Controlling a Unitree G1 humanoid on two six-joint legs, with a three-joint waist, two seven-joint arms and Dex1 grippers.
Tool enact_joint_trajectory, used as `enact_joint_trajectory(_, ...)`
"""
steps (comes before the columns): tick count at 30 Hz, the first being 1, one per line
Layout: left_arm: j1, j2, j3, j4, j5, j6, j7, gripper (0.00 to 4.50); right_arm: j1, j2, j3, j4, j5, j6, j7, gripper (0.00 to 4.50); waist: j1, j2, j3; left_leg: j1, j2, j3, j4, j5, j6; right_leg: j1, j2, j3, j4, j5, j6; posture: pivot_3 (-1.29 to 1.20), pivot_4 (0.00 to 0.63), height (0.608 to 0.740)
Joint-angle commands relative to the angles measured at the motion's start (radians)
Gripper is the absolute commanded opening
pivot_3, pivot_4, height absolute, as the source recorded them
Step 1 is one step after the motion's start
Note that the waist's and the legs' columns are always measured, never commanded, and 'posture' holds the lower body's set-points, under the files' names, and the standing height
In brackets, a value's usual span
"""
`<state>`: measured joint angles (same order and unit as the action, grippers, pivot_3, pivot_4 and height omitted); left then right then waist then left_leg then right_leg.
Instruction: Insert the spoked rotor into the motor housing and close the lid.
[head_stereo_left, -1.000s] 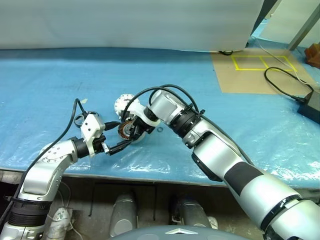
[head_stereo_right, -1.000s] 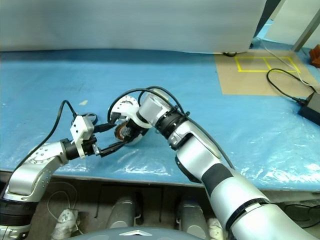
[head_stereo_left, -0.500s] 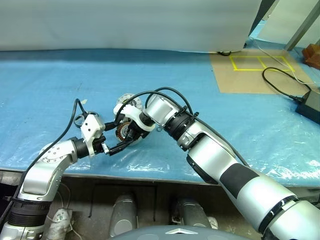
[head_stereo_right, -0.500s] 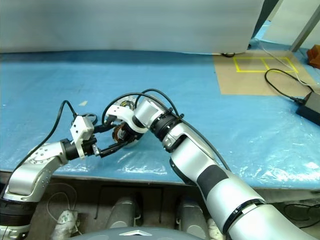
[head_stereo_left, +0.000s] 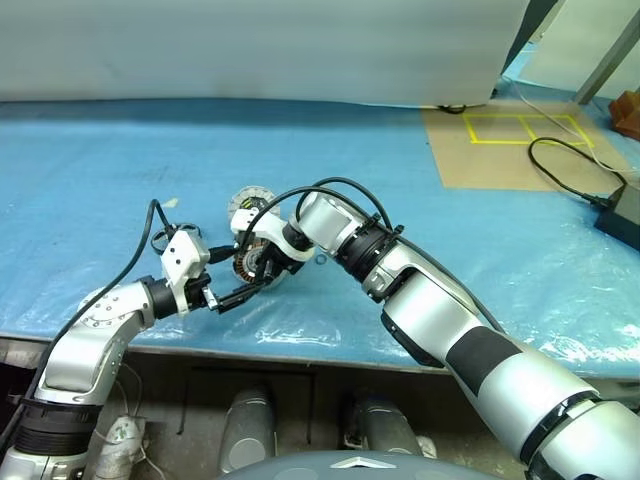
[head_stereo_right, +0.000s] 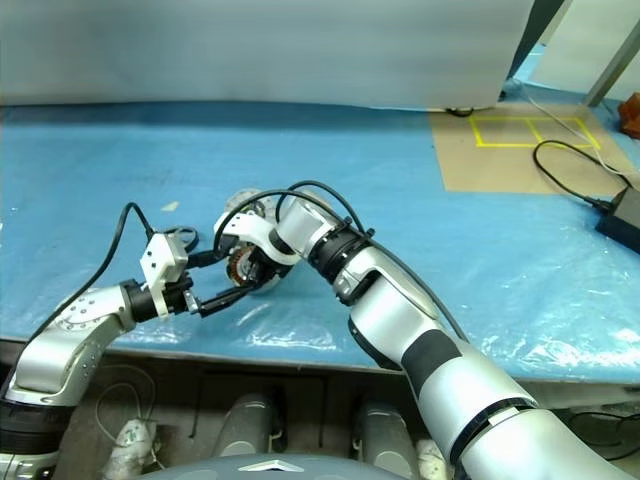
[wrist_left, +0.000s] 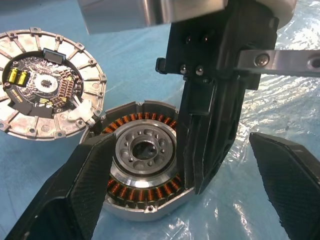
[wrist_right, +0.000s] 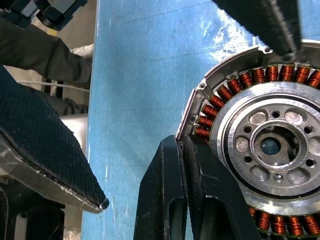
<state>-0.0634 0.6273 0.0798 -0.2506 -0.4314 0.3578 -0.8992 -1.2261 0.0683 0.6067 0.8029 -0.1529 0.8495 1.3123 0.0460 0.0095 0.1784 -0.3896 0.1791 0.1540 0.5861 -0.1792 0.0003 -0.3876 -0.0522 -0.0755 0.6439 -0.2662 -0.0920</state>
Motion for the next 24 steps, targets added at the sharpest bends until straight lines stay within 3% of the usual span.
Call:
enact_joint_trajectory(1, -0.012, 0.012, 0.016, -0.019, -0.009, -0.005, -0.002, 4.50, 0.030, -0.010, 0.032, -0.013, -0.010, 0.011, -0.004, 0.03, -0.001, 0.000, 0.000, 0.001, 0.000, 0.000, -0.001, 0.000, 0.000, 0.000, 0.000, 0.000, -0.001, 0.000, 0.000, 0.00, 0.150, 0.740)
enact_joint_trajectory(6, -0.011, 0.020, 0.027, -0.010, -0.012, -0.006, -0.008, 4.50, 0.016, -0.009, 0.034, -0.025, 0.001, 0.040, 0.022, 1.26, 0.000, 0.000, 0.000, 0.003, -0.001, 0.001, -0.005, 0.001, -0.001, 0.001, 0.000, 0.000, -0.002, 0.000, 0.000, 0.00, 0.150, 0.740)
enact_joint_trajectory(16, -0.036, 0.068, 0.083, 0.041, -0.034, -0.013, -0.034, 4.50, -0.057, -0.085, -0.017, -0.130, 0.072, 0.074, 0.105, 1.26, 0.001, 0.000, 0.000, 0.001, -0.001, 0.001, -0.006, 0.001, -0.001, 0.000, 0.000, 0.000, -0.004, 0.000, 0.000, 0.00, 0.150, 0.740)
enact_joint_trajectory(24, -0.051, 0.087, 0.096, 0.081, -0.023, -0.022, -0.052, 4.50, -0.037, -0.226, -0.052, -0.385, 0.200, 0.200, 0.170, 1.26, 0.000, -0.001, 0.000, -0.004, -0.001, 0.000, -0.009, 0.001, -0.001, -0.005, 0.000, -0.001, -0.004, 0.002, 0.003, 0.00, 0.150, 0.740)
